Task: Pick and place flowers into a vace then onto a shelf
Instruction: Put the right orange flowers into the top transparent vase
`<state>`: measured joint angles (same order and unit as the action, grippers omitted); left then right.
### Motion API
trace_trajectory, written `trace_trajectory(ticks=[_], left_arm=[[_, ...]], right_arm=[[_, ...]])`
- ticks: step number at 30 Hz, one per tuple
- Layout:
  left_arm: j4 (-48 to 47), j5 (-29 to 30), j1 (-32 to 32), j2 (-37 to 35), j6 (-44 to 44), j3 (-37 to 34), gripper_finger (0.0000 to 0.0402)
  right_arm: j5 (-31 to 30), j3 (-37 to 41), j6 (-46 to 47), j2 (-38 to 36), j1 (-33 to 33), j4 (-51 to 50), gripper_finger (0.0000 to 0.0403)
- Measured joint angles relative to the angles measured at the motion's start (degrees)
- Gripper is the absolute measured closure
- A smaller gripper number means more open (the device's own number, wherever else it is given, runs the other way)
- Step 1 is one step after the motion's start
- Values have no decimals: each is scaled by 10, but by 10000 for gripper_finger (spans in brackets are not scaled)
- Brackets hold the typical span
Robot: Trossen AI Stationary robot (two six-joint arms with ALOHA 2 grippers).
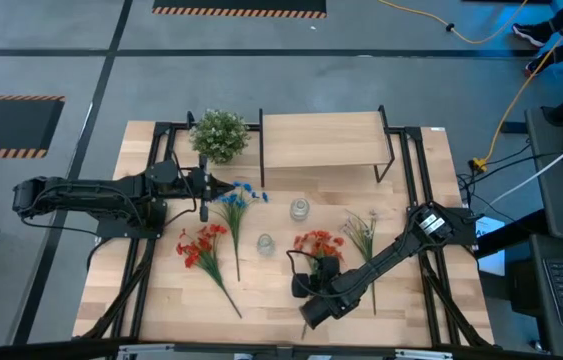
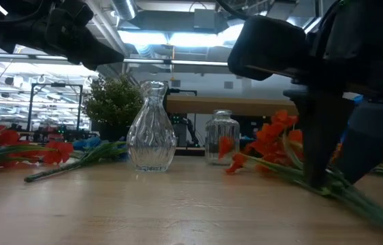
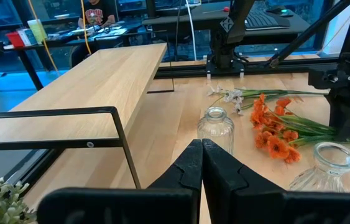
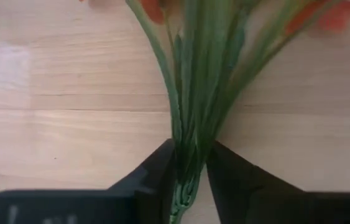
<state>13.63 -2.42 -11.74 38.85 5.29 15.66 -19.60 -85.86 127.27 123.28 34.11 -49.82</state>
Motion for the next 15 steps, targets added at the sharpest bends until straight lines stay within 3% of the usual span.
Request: trace_trajectory(ticks=[8, 15], left_arm=[[0, 0, 0, 0, 0, 0, 398], [0, 0, 0, 0, 0, 0, 398]], right_arm=[[3, 0, -8, -3, 3, -1, 389], [12, 4, -29, -29, 1, -38, 393]])
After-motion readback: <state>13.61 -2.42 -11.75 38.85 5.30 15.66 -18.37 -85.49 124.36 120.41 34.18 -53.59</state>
